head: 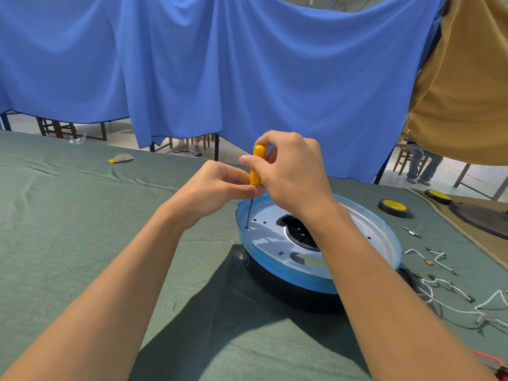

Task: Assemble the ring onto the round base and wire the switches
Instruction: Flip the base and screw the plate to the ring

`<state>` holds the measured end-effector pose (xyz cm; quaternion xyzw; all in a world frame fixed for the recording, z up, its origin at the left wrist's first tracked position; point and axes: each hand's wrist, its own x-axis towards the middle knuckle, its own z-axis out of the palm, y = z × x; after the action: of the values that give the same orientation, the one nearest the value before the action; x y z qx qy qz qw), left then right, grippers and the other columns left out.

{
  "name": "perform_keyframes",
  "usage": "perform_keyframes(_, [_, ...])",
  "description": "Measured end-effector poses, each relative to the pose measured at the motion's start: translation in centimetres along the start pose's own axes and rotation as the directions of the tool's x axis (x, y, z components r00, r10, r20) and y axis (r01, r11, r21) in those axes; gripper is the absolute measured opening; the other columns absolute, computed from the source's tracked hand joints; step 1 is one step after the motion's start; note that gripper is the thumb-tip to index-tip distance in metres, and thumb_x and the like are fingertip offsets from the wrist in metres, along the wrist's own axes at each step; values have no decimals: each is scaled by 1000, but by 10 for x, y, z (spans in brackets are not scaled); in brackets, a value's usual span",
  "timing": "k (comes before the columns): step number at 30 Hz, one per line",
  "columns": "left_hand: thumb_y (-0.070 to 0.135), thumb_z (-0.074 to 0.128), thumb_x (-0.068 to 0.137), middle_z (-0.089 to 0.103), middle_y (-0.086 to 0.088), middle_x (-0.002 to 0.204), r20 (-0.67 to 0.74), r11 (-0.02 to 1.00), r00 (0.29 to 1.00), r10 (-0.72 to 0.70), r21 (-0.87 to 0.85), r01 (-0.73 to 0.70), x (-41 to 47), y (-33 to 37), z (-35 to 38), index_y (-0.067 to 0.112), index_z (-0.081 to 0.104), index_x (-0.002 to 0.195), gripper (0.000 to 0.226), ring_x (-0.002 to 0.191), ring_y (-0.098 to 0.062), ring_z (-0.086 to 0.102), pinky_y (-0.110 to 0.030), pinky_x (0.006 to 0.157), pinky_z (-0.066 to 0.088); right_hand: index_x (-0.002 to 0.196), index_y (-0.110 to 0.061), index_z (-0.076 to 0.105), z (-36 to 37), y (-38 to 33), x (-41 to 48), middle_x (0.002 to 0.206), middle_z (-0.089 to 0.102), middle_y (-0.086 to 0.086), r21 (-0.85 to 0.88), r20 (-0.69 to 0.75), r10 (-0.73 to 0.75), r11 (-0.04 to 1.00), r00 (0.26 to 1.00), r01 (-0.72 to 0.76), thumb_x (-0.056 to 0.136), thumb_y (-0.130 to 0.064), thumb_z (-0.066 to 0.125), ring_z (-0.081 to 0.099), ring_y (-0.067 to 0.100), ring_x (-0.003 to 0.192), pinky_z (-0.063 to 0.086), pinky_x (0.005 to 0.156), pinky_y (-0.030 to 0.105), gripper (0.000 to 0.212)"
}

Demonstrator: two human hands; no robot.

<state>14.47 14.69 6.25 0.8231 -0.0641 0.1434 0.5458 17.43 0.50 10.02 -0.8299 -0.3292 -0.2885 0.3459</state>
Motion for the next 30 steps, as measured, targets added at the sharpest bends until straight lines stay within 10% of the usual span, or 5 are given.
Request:
perform_keyframes(6, [22,75,81,77,-7,92,-8,1000,1000,-2,8,2,1,-1,0,15,79,90,12,96,-23,69,-48,104,46,111,-14,71,-7,-1,4,99,70,5,75,106,-53,996,993,46,92,-20,60,61,22,94,50,87,39,22])
perform_keyframes(12, [24,75,83,77,-1,91,16,999,1000,-8,33,8,2,1,1,16,79,92,13,96,-16,69,-40,102,47,85,-16,74,-7,4,4,75,62,-1,19,-15,-1,1000,1000,1,86,-35,68,59,21,79,50,77,35,21])
perform_keyframes(17, [24,75,82,77,-2,90,3,999,1000,-8,34,8,1,1,-1,16,79,91,13,93,-15,69,-42,102,47,105,-5,70,-14,4,8,91,69,13,10,190,-37,999,981,36,92,-20,60,61,29,90,51,82,45,22])
perform_keyframes(30, [19,73,84,77,-4,94,3,999,1000,-3,36,3,0,0,-1,14,79,94,12,102,-22,69,-47,106,44,105,-20,71,-6,-3,3,93,63,2,-16,86,-80,996,993,82,88,-25,66,58,23,92,48,86,40,19])
